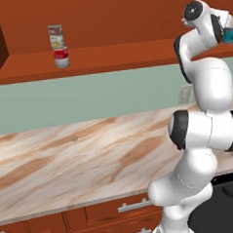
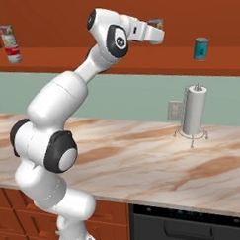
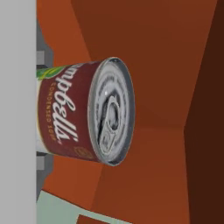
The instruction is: Stack two cans on top of the other two cans in the cabinet.
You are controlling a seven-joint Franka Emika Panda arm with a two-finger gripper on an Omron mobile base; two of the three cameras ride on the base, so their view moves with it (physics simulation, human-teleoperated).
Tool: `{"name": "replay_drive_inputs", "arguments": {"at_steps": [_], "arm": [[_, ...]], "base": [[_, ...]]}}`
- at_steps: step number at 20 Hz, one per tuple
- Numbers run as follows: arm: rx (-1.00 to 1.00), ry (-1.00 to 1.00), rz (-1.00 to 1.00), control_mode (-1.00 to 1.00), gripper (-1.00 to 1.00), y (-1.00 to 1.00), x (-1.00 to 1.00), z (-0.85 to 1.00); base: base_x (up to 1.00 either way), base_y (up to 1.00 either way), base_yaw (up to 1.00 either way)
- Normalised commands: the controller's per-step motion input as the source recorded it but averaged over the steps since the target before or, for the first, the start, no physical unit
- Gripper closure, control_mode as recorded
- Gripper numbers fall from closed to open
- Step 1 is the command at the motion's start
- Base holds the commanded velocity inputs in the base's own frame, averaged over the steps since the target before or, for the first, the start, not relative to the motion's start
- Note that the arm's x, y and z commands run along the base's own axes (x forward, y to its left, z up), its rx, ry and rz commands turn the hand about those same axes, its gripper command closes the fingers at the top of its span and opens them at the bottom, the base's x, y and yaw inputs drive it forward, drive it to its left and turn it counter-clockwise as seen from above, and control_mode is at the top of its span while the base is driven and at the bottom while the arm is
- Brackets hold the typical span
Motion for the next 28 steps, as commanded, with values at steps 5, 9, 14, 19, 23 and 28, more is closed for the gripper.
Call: {"name": "replay_drive_inputs", "arguments": {"at_steps": [5, 9, 14, 19, 23, 28], "arm": [[0.00, 0.00, -0.08, -1.00, 1.00, -0.38, -0.05, 0.12], [0.00, 0.03, -0.08, -1.00, 1.00, -0.33, -0.04, 0.27], [0.00, 0.06, -0.07, -1.00, 1.00, -0.35, -0.02, 0.17], [0.02, 0.01, -0.06, -1.00, 1.00, -0.30, 0.00, 0.00], [0.03, 0.00, -0.04, -1.00, 1.00, -0.23, 0.00, -0.03], [0.01, 0.00, -0.01, -1.00, 1.00, -0.09, 0.00, -0.18]], "base": [[0.00, 0.00, 0.00], [0.00, 0.00, 0.00], [0.00, 0.00, 0.00], [0.00, 0.00, 0.00], [0.00, 0.00, 0.00], [0.00, 0.00, 0.00]]}}
